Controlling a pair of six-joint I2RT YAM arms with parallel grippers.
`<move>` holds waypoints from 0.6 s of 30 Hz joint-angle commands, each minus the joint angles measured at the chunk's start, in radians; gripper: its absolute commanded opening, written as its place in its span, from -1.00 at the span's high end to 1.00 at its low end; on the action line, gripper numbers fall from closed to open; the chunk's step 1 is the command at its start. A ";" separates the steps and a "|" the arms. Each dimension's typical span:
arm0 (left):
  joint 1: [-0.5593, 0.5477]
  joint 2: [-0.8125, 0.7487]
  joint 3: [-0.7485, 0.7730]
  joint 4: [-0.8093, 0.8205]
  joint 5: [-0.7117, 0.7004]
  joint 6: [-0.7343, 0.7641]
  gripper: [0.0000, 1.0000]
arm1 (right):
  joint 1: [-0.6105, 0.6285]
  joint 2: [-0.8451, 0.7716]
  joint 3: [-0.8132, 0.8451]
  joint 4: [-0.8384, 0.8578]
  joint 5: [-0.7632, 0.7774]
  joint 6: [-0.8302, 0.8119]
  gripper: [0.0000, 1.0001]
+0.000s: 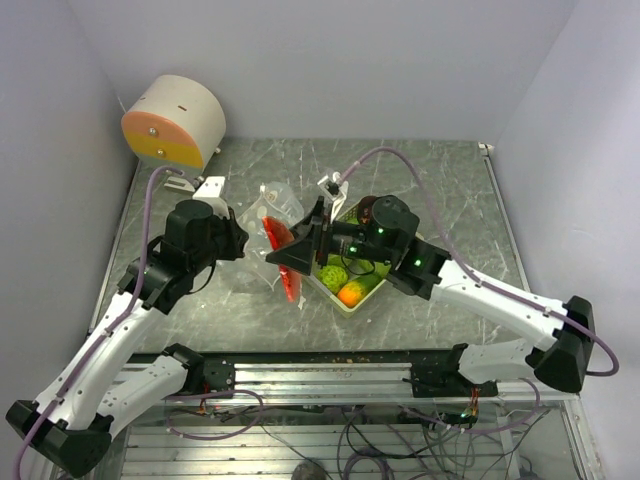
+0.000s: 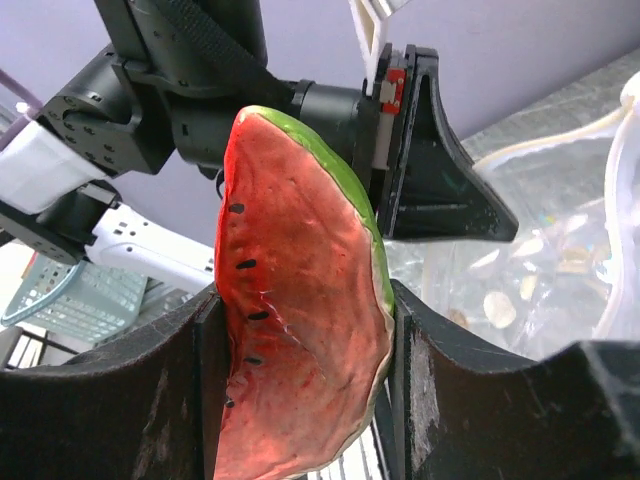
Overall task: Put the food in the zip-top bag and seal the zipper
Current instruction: Place the fake fruit in the zipper food storage bag.
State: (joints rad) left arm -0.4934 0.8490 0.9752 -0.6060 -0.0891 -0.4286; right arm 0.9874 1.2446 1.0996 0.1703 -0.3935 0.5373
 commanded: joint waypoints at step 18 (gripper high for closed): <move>0.006 -0.109 0.079 0.059 0.249 -0.147 0.86 | 0.025 0.154 0.001 0.024 0.547 -0.025 1.00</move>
State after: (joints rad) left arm -0.4931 0.7769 1.0359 -0.5976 0.0731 -0.5148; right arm 0.9966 1.3750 1.0546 0.2813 0.0162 0.5419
